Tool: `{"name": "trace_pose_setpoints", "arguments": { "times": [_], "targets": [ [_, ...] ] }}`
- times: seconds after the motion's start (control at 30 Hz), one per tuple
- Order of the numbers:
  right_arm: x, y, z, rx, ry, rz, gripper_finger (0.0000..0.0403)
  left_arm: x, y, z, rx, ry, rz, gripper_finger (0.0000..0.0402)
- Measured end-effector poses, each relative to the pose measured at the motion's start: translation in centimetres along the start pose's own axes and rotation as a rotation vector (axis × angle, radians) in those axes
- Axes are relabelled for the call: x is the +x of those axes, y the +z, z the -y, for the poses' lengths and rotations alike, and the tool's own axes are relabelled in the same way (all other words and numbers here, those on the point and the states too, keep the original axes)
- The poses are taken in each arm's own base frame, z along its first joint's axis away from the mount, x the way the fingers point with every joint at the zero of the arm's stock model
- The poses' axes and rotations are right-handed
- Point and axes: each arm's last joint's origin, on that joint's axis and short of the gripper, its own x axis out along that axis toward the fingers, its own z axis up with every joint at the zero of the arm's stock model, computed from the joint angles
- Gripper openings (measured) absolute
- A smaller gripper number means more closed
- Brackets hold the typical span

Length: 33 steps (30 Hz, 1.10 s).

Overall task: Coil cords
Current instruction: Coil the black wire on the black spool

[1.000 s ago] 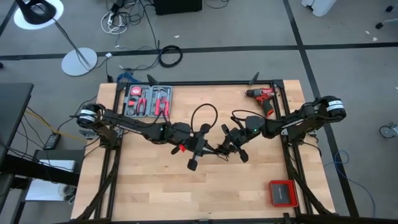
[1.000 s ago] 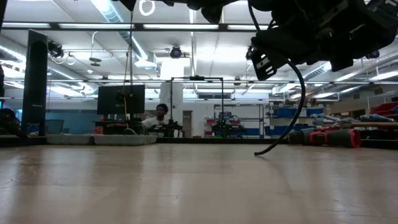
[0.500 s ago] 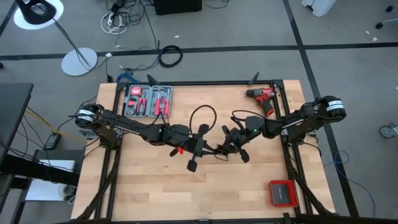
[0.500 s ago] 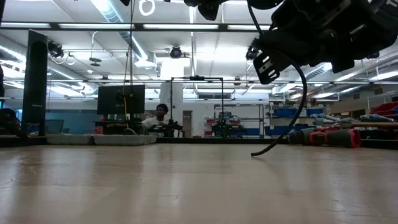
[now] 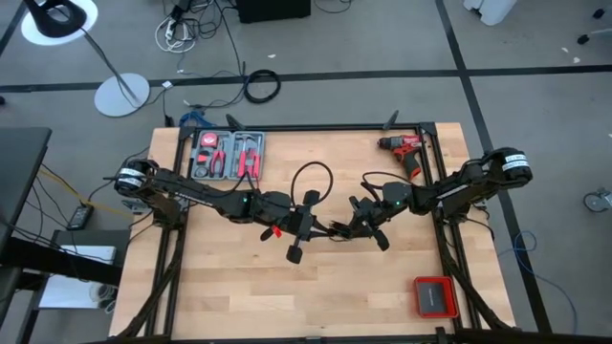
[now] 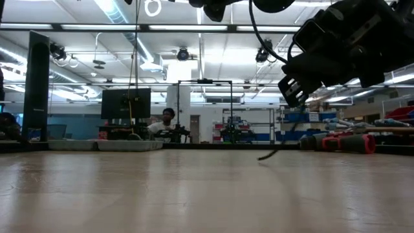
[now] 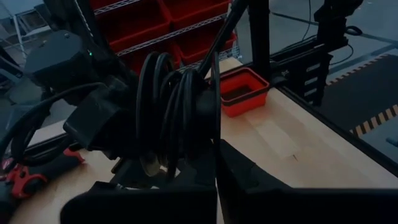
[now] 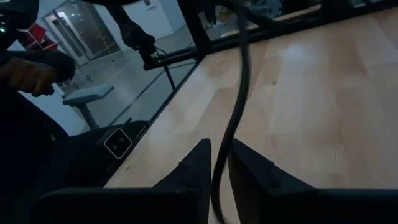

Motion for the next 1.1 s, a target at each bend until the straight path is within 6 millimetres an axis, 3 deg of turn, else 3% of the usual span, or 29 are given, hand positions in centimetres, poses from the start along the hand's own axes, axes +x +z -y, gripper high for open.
{"name": "trace_pose_setpoints", "arguments": {
  "times": [1.1],
  "targets": [
    [0.47,-0.26,-0.89,-0.027,-0.14,0.051,0.0053,0.0,0.18,-0.17,0.004,0.046,0.011,0.0]
  ]
}}
